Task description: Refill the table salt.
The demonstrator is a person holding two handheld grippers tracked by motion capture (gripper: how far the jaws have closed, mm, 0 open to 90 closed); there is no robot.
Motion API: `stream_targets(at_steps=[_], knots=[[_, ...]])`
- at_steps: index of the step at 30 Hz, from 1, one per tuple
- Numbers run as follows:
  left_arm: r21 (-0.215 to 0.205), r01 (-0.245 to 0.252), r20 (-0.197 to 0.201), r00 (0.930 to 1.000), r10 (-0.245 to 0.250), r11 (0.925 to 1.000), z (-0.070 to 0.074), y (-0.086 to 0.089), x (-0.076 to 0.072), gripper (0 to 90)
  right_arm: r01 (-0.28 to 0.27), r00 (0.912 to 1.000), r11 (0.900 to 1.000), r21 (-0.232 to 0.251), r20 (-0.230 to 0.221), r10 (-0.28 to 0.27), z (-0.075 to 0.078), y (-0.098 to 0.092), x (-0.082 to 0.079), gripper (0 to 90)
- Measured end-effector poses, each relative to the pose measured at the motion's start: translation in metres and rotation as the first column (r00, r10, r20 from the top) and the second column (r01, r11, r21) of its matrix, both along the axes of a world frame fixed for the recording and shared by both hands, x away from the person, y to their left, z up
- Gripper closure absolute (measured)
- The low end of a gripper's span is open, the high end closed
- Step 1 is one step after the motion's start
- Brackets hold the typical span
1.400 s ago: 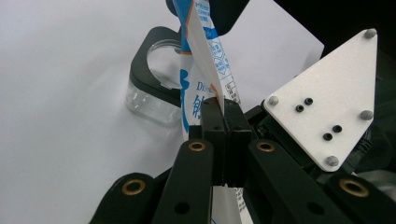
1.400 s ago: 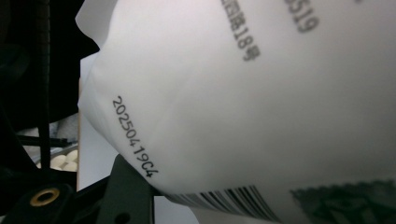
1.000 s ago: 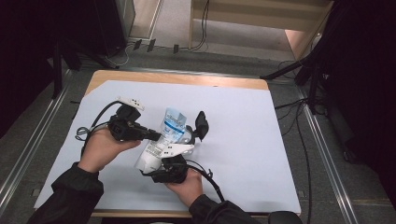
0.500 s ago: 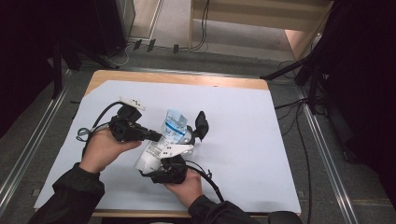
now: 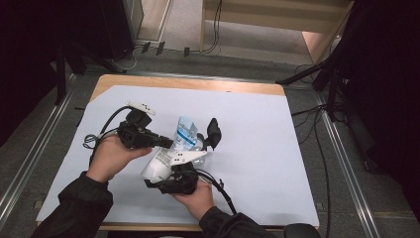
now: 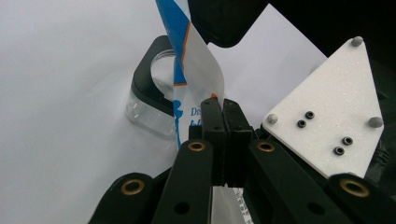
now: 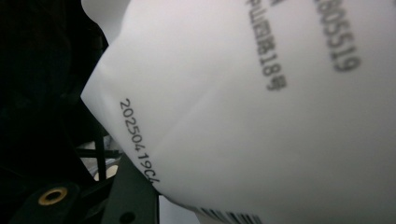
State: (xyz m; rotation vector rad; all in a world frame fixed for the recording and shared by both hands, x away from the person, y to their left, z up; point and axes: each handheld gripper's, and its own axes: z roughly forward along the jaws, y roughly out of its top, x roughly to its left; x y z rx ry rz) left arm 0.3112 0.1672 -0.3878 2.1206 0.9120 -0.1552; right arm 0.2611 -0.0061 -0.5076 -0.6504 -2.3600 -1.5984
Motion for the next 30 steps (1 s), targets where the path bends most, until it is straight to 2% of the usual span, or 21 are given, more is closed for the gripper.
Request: stream_targets(at_steps=[5,12,16,19,20,30], knots=[[0.01,0.001,-0.007,1.0,-0.001,1.0,0.003,-0.004,0.004,90.0,0.002,1.0,1.0,0.011,-0.009,-0.002,0.003,-0.001,0.001,59.8],[0.044,0.005,-0.013,0.9999,-0.005,0.999,0.005,-0.012,0.007,90.0,-0.001,0.9989,0.999,0.037,-0.048,0.002,0.005,-0.003,0.004,59.3],[0.042,0.001,-0.013,0.9999,-0.001,0.9991,0.004,-0.012,0.006,90.0,0.004,0.9993,1.0,0.019,-0.037,-0.003,0.005,-0.001,0.002,55.7],[0.037,0.006,-0.014,0.9999,-0.006,0.9993,0.002,-0.012,0.007,90.0,0.003,0.9994,1.0,0.016,-0.036,-0.002,0.005,-0.001,0.002,57.6],[0.038,0.005,-0.011,0.9999,-0.004,0.9993,0.002,-0.012,0.007,90.0,-0.006,0.9991,1.0,0.025,-0.041,0.007,0.005,-0.001,0.002,60.0],[0.008,0.002,-0.004,1.0,-0.002,1.0,0.0,-0.009,0.009,90.0,-0.023,0.9966,0.997,0.07,-0.078,0.028,0.007,-0.001,0.003,61.3]])
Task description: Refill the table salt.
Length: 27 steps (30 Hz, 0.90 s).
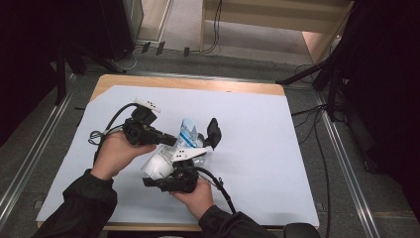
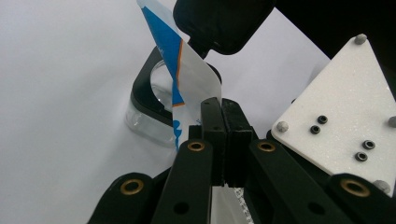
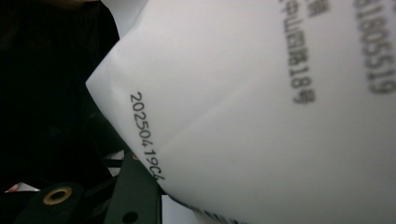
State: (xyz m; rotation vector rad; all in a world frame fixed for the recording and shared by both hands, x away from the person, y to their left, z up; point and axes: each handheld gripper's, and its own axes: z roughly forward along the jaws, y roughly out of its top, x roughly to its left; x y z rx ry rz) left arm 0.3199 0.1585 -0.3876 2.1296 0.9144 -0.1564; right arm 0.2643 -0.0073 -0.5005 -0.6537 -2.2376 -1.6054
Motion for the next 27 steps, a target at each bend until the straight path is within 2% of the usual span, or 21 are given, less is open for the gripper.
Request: stream_targets(at_steps=[9,17,23,27], knots=[[0.013,-0.003,0.029,0.9996,0.002,0.9999,0.0002,-0.0048,0.0009,90.0,-0.003,1.0,1.0,0.005,-0.008,0.003,0.0003,-0.0021,0.0044,61.3],[0.021,-0.012,0.035,0.9993,0.011,0.9997,0.0005,-0.0067,0.0009,90.0,0.001,0.9999,1.0,0.006,-0.011,0.0,0.0008,-0.0014,0.0057,59.3],[0.01,-0.01,0.033,0.9994,0.01,0.9999,0.0002,-0.0056,0.0015,90.0,0.0,0.9999,1.0,0.009,-0.01,0.0,0.0018,-0.0025,0.0055,61.6],[-0.013,-0.003,0.019,0.9998,0.004,0.9999,-0.0011,-0.0034,0.0025,90.0,-0.006,1.0,1.0,0.022,-0.002,0.006,0.0023,-0.0031,0.0045,62.4]])
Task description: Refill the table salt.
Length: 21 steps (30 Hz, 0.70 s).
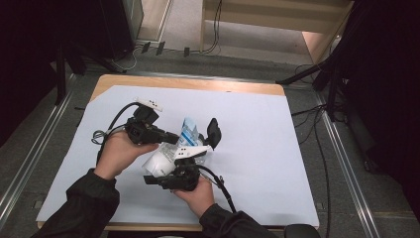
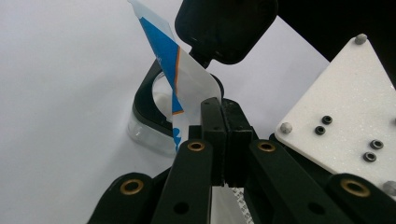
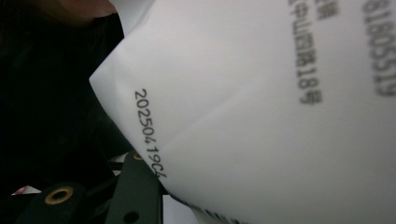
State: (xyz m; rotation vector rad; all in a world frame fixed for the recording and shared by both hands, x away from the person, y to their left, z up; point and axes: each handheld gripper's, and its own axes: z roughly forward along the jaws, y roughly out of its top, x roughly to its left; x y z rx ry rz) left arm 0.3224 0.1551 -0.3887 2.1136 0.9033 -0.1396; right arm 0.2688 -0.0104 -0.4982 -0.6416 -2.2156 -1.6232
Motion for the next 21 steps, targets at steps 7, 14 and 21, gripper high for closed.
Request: stream_targets(at_steps=[7,14,21], knots=[[-0.008,0.002,-0.008,1.0,-0.002,1.0,-0.0011,-0.0006,-0.0003,90.0,0.001,1.0,1.0,0.006,0.0,-0.001,0.0013,-0.0008,-0.001,62.9],[0.001,-0.004,0.01,0.9999,0.003,1.0,0.0011,-0.0025,-0.002,90.0,-0.002,1.0,1.0,0.024,-0.008,0.002,0.0012,-0.0012,-0.0003,63.3],[0.003,-0.009,0.02,0.9998,0.009,1.0,0.0045,-0.0017,-0.0028,90.0,-0.019,0.9995,0.999,0.048,-0.023,0.02,0.0031,-0.0011,0.0004,63.2]])
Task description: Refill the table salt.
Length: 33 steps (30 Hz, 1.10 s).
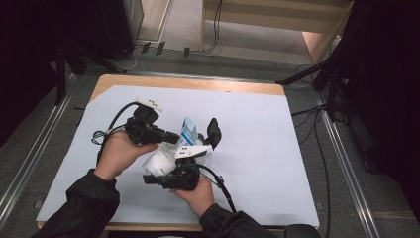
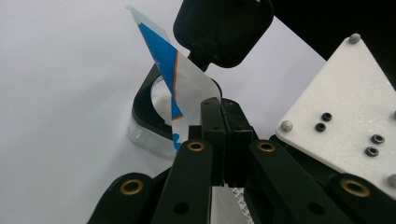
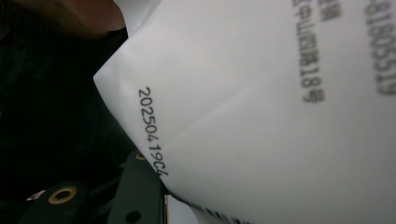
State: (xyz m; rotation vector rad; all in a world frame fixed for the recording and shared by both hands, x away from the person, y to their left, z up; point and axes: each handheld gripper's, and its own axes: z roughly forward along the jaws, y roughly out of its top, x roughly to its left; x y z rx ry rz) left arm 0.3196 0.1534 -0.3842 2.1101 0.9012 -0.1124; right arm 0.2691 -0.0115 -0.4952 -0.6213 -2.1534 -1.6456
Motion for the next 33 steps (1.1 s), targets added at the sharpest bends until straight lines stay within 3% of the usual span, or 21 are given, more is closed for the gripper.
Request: stream_targets(at_steps=[12,33], knots=[[0.006,-0.005,0.003,1.0,0.005,1.0,0.0017,0.0029,-0.0002,90.0,0.012,0.9999,1.0,-0.019,0.009,-0.012,0.0012,0.0014,-0.0019,58.9],[0.003,0.008,0.012,0.9999,-0.008,1.0,0.0025,-0.0039,-0.0009,90.0,0.002,0.9999,1.0,0.013,-0.016,-0.002,0.0027,-0.0024,-0.0006,62.9]])
